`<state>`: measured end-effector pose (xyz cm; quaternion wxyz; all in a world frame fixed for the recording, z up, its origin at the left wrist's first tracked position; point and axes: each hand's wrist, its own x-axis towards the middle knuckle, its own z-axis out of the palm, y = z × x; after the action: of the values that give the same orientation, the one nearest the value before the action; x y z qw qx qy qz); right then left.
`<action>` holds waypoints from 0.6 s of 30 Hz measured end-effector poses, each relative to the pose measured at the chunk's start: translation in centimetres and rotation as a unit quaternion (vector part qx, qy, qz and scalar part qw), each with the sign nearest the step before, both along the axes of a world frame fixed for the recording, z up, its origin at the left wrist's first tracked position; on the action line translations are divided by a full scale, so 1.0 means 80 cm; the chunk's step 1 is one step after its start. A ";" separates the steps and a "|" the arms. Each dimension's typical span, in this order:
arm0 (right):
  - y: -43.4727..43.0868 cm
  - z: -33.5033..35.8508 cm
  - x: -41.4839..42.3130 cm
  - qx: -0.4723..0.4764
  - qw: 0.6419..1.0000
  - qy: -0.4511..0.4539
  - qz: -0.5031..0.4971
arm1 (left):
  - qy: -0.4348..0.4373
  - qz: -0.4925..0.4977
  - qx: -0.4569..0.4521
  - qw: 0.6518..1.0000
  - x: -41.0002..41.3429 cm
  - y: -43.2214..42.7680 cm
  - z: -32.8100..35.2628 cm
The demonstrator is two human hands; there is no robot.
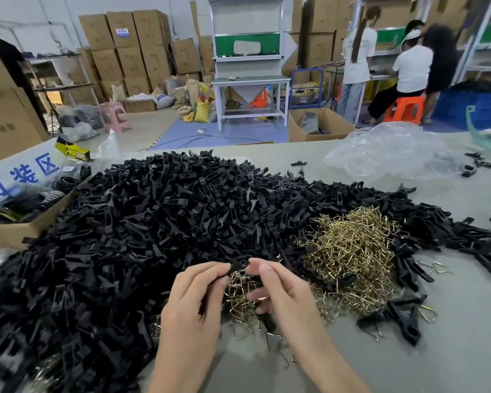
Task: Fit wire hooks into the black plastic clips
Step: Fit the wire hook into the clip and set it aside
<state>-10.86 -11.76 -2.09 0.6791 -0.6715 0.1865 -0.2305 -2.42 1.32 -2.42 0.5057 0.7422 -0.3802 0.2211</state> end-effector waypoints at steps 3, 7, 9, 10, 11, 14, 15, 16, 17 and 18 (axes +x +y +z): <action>0.006 0.000 0.004 0.082 0.994 -0.031 0.071 | -0.018 -0.031 0.006 0.999 -0.011 -0.005 -0.003; -0.004 -0.004 0.010 0.239 0.965 -0.100 0.042 | 0.008 -0.059 0.031 0.998 -0.014 -0.006 -0.005; -0.013 -0.004 0.010 0.261 0.959 -0.112 0.013 | 0.073 -0.049 0.010 0.996 -0.015 -0.004 -0.001; -0.015 -0.004 0.010 0.255 0.961 -0.110 0.004 | 0.144 -0.041 -0.018 0.989 -0.016 -0.004 0.003; -0.015 -0.004 0.009 0.240 0.965 -0.103 0.001 | 0.221 -0.039 -0.050 0.973 -0.015 -0.004 0.006; -0.009 -0.005 0.006 0.178 0.981 -0.076 0.018 | 0.378 -0.076 -0.118 0.915 -0.009 -0.003 0.009; -0.007 -0.006 0.005 0.160 0.985 -0.067 0.022 | 0.406 -0.096 -0.132 0.899 -0.009 -0.002 0.010; -0.006 -0.006 0.004 0.142 0.988 -0.059 0.023 | 0.421 -0.113 -0.142 0.889 -0.009 -0.002 0.011; -0.005 -0.006 0.004 0.125 0.991 -0.053 0.022 | 0.424 -0.123 -0.149 0.885 -0.011 -0.004 0.012; -0.005 -0.005 0.003 0.113 0.992 -0.048 0.020 | 0.423 -0.126 -0.155 0.884 -0.013 -0.004 0.012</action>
<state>-10.65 -12.14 -2.53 0.7636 -0.5817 0.1649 -0.2264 -3.45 0.97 -1.43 0.7504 0.6234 -0.1813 -0.1238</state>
